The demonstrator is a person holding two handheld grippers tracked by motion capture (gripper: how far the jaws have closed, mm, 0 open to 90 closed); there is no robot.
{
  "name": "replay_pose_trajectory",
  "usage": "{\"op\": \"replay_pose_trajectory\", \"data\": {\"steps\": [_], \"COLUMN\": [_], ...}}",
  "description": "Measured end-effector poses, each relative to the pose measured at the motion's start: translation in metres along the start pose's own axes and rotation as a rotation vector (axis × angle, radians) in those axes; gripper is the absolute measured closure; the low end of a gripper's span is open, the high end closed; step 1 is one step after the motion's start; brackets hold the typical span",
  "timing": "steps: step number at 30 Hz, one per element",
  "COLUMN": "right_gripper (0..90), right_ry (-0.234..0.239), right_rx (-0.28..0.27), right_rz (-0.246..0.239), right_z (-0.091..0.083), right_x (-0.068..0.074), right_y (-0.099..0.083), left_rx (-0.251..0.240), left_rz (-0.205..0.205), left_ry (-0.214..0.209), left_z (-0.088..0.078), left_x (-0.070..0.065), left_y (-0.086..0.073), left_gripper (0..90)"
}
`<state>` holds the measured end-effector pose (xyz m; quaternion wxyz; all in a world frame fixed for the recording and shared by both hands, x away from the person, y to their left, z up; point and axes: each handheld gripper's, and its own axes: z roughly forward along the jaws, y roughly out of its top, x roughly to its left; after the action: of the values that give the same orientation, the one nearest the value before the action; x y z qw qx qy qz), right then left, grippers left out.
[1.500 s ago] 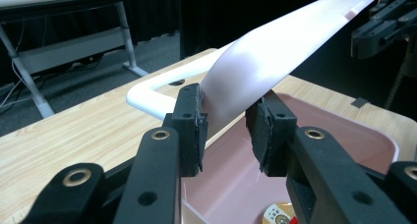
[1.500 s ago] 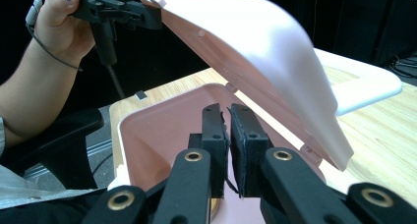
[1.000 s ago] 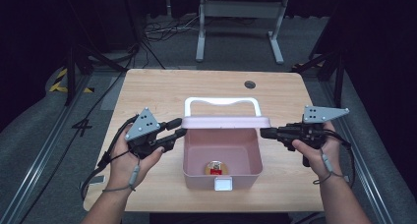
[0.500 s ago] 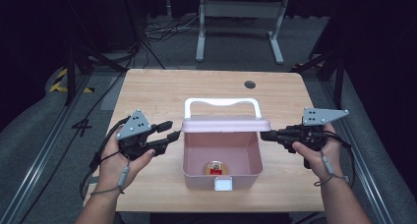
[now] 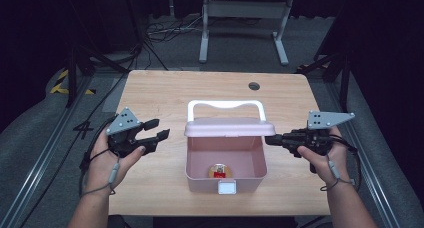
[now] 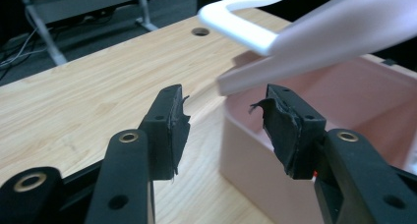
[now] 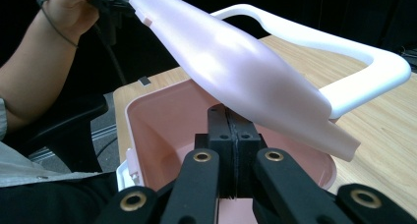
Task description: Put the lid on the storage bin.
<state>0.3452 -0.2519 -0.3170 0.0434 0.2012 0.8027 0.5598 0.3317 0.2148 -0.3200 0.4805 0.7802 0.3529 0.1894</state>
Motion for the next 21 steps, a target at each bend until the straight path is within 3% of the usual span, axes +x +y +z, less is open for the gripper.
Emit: {"op": "replay_pose_trajectory", "data": {"steps": [8,12,21], "right_gripper": [90.0,90.0,90.0], "right_ry": [0.007,0.005,0.005], "right_rx": [0.062,0.106,0.203], "right_rz": [-0.001,-0.012,-0.015], "right_z": [-0.002,-0.002,0.002], "right_x": [0.005,0.009,0.016], "right_y": [-0.002,-0.002,-0.003], "left_rx": [0.01,0.036,0.055], "left_rz": [-0.027,-0.004,-0.031], "left_ry": [0.075,0.147,0.159], "left_z": [0.014,0.02,0.029], "left_x": [0.024,0.03,0.042], "left_y": [-0.009,-0.013,-0.02], "left_gripper": [45.7,45.4,45.2]}}
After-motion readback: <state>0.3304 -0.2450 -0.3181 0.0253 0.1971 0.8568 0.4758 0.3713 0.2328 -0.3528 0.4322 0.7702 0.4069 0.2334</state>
